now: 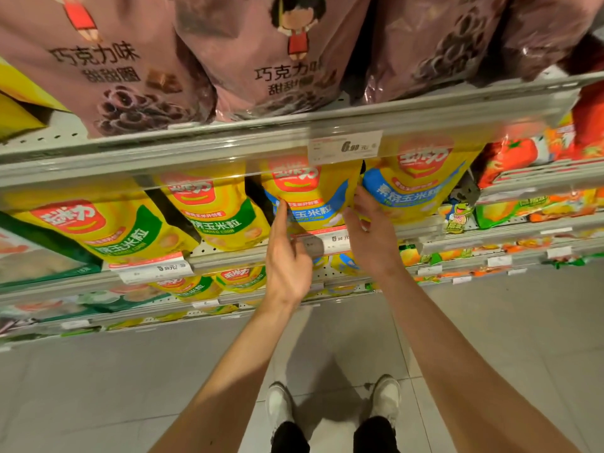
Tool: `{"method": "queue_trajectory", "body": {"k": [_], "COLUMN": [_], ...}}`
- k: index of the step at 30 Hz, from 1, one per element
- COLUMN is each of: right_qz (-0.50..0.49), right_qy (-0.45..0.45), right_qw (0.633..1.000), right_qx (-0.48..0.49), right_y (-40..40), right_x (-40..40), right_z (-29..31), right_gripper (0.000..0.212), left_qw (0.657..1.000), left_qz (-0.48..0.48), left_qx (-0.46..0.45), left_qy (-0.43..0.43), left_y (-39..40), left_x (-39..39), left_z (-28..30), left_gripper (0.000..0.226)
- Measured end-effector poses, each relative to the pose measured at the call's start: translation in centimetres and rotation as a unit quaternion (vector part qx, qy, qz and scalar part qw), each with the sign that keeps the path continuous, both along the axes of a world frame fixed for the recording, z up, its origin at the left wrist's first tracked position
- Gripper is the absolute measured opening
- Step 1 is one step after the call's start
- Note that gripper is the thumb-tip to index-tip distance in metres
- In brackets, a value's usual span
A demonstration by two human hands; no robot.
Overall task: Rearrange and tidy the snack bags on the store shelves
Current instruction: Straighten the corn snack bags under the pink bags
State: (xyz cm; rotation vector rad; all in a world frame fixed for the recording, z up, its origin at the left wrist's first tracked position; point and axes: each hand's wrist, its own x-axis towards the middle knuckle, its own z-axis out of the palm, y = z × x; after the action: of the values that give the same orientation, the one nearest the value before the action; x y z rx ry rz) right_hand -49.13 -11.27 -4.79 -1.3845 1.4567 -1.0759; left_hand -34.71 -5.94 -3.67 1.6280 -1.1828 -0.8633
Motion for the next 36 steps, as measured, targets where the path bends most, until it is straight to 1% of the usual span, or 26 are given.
{"method": "queue_trajectory", "body": {"k": [6,9,10,14,19,22,25,28,30,32,33,35,36], "right_qz": [-0.027,-0.026,-0.03,-0.056,-0.068,-0.067,-0.073,-0.103,-0.14,-0.162,-0.167,-0.149,-0.133], "right_qy": [-0.028,-0.038,-0.041,-0.059,-0.08,-0.09,-0.083,-0.053,-0.028,-0.004,0.002,0.019,0.031], "right_qw": [0.999,0.999,0.999,0.997,0.994,0.994,0.994,0.993,0.988,0.984,0.984,0.987,0.989], "right_qx": [-0.01,-0.011,-0.015,-0.015,-0.007,-0.006,-0.011,-0.037,-0.058,-0.068,-0.064,-0.05,-0.05], "right_y": [-0.9,-1.0,-1.2,-1.4,-1.5,-1.4,-0.6,1.2,2.5,3.6,4.1,4.8,4.9], "right_x": [0.0,1.3,1.6,2.1,2.1,2.2,2.3,2.8,3.7,5.0,5.9,7.7,8.7], "right_z": [0.1,0.6,0.5,0.6,0.8,0.9,1.1,1.1,1.0,0.6,0.5,0.2,0.2], "right_gripper": [0.028,0.042,0.044,0.042,0.027,0.028,0.035,0.036,0.031,0.018,0.017,0.01,0.016], "left_qw": [1.0,1.0,0.999,0.999,0.999,0.999,1.0,1.0,0.998,0.995,0.993,0.991,0.99], "left_qz": [0.02,-0.01,-0.02,-0.037,-0.033,-0.036,-0.021,0.021,0.046,0.084,0.1,0.116,0.117], "left_qx": [-0.01,0.016,0.024,0.025,0.014,0.021,0.014,0.0,-0.011,0.004,0.013,0.019,0.011], "left_qy": [0.007,0.025,0.032,0.018,0.012,0.013,0.001,-0.018,-0.029,-0.045,-0.053,-0.059,-0.075], "left_y": [-0.7,-1.4,-1.6,-1.4,-0.6,-0.4,0.9,2.8,3.9,4.4,4.4,4.2,3.9], "left_x": [0.2,0.4,0.4,0.3,0.1,0.7,1.3,3.3,5.6,8.3,9.8,12.3,13.4], "left_z": [-0.4,-0.3,-0.4,-1.1,-1.9,-1.7,-0.7,-0.6,-0.7,-0.6,-0.7,-0.6,-0.5], "left_gripper": [0.081,0.086,0.087,0.09,0.086,0.084,0.076,0.055,0.044,0.038,0.035,0.034,0.036]}}
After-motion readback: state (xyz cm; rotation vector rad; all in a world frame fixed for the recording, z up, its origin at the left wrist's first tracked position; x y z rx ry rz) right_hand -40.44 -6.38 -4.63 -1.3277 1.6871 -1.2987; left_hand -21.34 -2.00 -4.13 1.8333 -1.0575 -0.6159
